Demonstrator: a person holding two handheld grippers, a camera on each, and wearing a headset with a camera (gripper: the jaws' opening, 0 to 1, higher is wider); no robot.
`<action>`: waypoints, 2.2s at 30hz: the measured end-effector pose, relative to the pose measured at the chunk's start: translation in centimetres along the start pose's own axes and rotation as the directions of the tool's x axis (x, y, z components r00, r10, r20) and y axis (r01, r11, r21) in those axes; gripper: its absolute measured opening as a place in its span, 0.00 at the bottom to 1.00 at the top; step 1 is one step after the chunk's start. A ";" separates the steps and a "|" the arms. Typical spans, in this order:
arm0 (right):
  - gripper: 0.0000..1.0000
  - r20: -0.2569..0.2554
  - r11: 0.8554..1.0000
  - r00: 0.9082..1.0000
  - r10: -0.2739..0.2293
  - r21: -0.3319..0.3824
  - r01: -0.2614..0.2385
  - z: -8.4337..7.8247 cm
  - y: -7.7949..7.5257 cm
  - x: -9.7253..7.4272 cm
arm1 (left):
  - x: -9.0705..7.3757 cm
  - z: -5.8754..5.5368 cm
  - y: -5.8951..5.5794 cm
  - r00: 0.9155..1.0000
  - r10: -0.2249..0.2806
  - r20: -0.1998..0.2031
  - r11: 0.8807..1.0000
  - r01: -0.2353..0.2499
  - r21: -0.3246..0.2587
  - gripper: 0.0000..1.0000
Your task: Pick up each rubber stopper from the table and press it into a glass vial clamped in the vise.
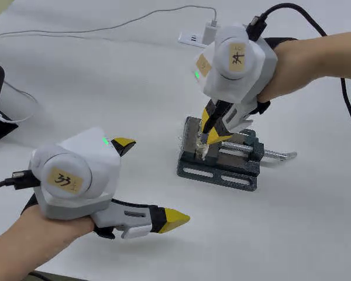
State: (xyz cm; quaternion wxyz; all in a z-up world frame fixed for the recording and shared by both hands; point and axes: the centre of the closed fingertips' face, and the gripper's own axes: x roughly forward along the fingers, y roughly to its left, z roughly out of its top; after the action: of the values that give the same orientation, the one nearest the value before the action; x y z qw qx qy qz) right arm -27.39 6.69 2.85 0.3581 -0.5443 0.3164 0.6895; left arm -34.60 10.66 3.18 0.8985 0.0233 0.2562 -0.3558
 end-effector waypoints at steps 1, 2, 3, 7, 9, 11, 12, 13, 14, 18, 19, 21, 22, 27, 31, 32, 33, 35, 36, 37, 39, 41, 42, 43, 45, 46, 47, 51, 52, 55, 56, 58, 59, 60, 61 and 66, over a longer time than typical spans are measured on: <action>0.06 -0.005 1.000 1.000 0.001 0.000 -0.001 0.1 0.2 -0.1 | 0.0 0.0 0.0 1.000 0.000 0.002 1.000 0.000 -0.002 0.97; 0.06 -0.006 1.000 1.000 0.003 0.004 -0.003 0.1 0.2 -0.1 | 0.0 0.0 0.0 1.000 0.000 0.002 1.000 0.000 -0.003 0.97; 0.06 -0.008 1.000 1.000 0.006 0.010 -0.006 0.1 0.2 -0.1 | 0.0 0.0 0.0 1.000 0.000 0.000 1.000 0.000 -0.002 0.97; 0.05 -0.021 0.999 1.000 0.016 0.044 -0.015 0.3 0.3 -0.1 | 0.1 0.0 -0.1 1.000 -0.004 0.001 1.000 0.004 -0.003 0.96; 0.05 -0.025 0.996 1.000 0.018 0.092 -0.016 0.4 0.4 -0.2 | 0.2 0.0 -0.1 1.000 -0.005 0.001 1.000 0.005 -0.003 0.96; 0.05 -0.025 0.995 1.000 0.014 0.102 -0.012 0.5 0.5 -0.2 | 0.2 0.0 -0.2 1.000 -0.007 0.002 1.000 0.007 -0.003 0.96; 0.05 -0.025 0.994 1.000 0.012 0.110 -0.010 0.5 0.6 -0.3 | 0.3 0.0 -0.2 1.000 -0.008 0.002 1.000 0.008 -0.004 0.96; 0.05 -0.024 0.994 1.000 0.012 0.110 -0.009 0.5 0.7 -0.3 | 0.3 0.1 -0.2 1.000 -0.008 0.003 1.000 0.008 -0.003 0.96; 0.05 -0.021 0.994 1.000 0.009 0.112 -0.007 0.6 0.7 -0.3 | 0.3 0.1 -0.2 1.000 -0.007 0.004 1.000 0.007 -0.003 0.96; 0.04 -0.015 0.993 1.000 -0.007 0.121 0.009 0.7 1.0 -0.4 | 0.3 0.1 -0.2 1.000 -0.007 0.005 1.000 0.007 -0.004 0.96; 0.04 -0.013 0.996 1.000 -0.014 0.091 0.015 0.7 1.1 -0.4 | 0.3 0.1 -0.2 1.000 -0.007 0.005 1.000 0.007 -0.005 0.96; 0.04 -0.010 0.998 1.000 -0.024 0.051 0.024 0.5 1.2 -0.4 | 0.3 0.0 -0.3 1.000 -0.008 0.005 1.000 0.008 -0.007 0.96; 0.04 -0.001 0.997 0.999 -0.032 0.077 0.032 0.7 1.1 -0.4 | 0.4 0.0 -0.3 1.000 -0.008 0.006 1.000 0.008 -0.007 0.96; 0.04 0.015 0.982 0.999 -0.041 0.184 0.038 0.8 0.8 -0.5 | 0.5 0.1 -0.4 1.000 -0.011 0.008 1.000 0.011 -0.007 0.96; 0.04 -0.006 0.981 0.998 -0.054 0.184 0.055 0.8 0.8 -0.4 | 0.5 0.2 -0.4 1.000 -0.010 0.011 1.000 0.010 -0.008 0.96; 0.04 -0.007 0.981 0.998 -0.058 0.184 0.059 0.8 0.9 -0.4 | 0.5 0.2 -0.4 1.000 -0.010 0.011 1.000 0.010 -0.007 0.96; 0.04 -0.005 0.981 0.998 -0.062 0.186 0.062 0.7 0.8 -0.4 | 0.5 0.2 -0.4 1.000 -0.009 0.010 1.000 0.009 -0.006 0.96; 0.03 0.012 0.976 0.997 -0.073 0.206 0.069 0.6 0.7 -0.4 | 0.5 0.2 -0.4 1.000 -0.009 0.011 1.000 0.009 -0.006 0.96; 0.03 0.022 0.976 0.996 -0.083 0.202 0.077 0.6 0.8 -0.4 | 0.5 0.2 -0.4 1.000 -0.008 0.012 1.000 0.008 -0.008 0.96; 0.03 0.029 0.976 0.995 -0.091 0.199 0.084 0.6 0.7 -0.4 | 0.5 0.2 -0.4 1.000 -0.009 0.012 1.000 0.009 -0.008 0.96; 0.03 0.051 0.978 0.991 -0.121 0.175 0.110 0.6 0.6 -0.4 | 0.5 0.2 -0.4 1.000 -0.008 0.013 1.000 0.008 -0.008 0.96; 0.03 0.066 0.973 0.988 -0.139 0.193 0.124 0.4 0.4 -0.4 | 0.5 0.2 -0.5 1.000 -0.010 0.012 1.000 0.010 -0.010 0.96; 0.03 0.071 0.972 0.987 -0.146 0.196 0.130 0.3 0.3 -0.4 | 0.5 0.1 -0.6 1.000 -0.011 0.011 1.000 0.011 -0.010 0.96; 0.03 0.077 0.969 0.985 -0.153 0.209 0.134 0.4 0.2 -0.4 | 0.5 0.1 -0.6 1.000 -0.012 0.011 1.000 0.012 -0.008 0.96; 0.03 0.079 0.963 0.984 -0.159 0.230 0.138 0.2 0.0 -0.3 | 0.6 0.1 -0.6 1.000 -0.013 0.011 1.000 0.013 -0.009 0.96; 0.03 0.076 0.955 0.984 -0.162 0.264 0.137 0.1 -0.2 -0.3 | 0.6 0.2 -0.7 1.000 -0.014 0.011 1.000 0.014 -0.008 0.96; 0.03 0.074 0.948 0.984 -0.160 0.288 0.133 0.1 -0.1 -0.2 | 0.6 0.2 -0.7 1.000 -0.015 0.011 1.000 0.015 -0.008 0.96; 0.03 0.056 0.941 0.985 -0.160 0.310 0.136 0.1 -0.5 -0.1 | 0.6 0.3 -0.7 1.000 -0.015 0.014 1.000 0.015 -0.007 0.96; 0.03 0.053 0.941 0.985 -0.162 0.308 0.138 0.1 -0.5 -0.1 | 0.6 0.3 -0.7 1.000 -0.014 0.014 1.000 0.014 -0.008 0.96; 0.04 0.052 0.943 0.985 -0.166 0.300 0.143 0.1 -0.4 -0.1 | 0.6 0.3 -0.7 1.000 -0.014 0.013 1.000 0.014 -0.006 0.96; 0.04 0.063 0.953 0.985 -0.163 0.268 0.141 0.0 -0.5 -0.1 | 0.6 0.3 -0.7 1.000 -0.014 0.012 1.000 0.014 -0.006 0.95; 0.04 0.078 0.957 0.985 -0.157 0.256 0.132 0.0 -0.3 -0.1 | 0.6 0.3 -0.7 1.000 -0.016 0.011 1.000 0.016 -0.005 0.95; 0.05 0.089 0.967 0.984 -0.152 0.220 0.130 0.1 -0.4 0.0 | 0.6 0.3 -0.7 1.000 -0.016 0.011 1.000 0.016 -0.005 0.95; 0.05 0.085 0.962 0.985 -0.154 0.240 0.130 0.0 -0.4 0.0 | 0.6 0.3 -0.7 1.000 -0.016 0.011 1.000 0.016 -0.005 0.95; 0.05 0.085 0.967 0.985 -0.152 0.221 0.130 0.0 -0.5 0.0 | 0.6 0.2 -0.7 1.000 -0.015 0.010 1.000 0.015 -0.005 0.95; 0.06 0.090 0.975 0.985 -0.150 0.181 0.132 -0.1 -0.3 0.0 | 0.5 0.2 -0.6 1.000 -0.011 0.010 1.000 0.011 -0.006 0.95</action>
State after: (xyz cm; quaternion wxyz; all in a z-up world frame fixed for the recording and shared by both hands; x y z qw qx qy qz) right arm -27.05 6.76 2.77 0.4684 -0.4958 0.3172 0.6589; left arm -34.56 9.89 3.20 0.8979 0.0175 0.2528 -0.3600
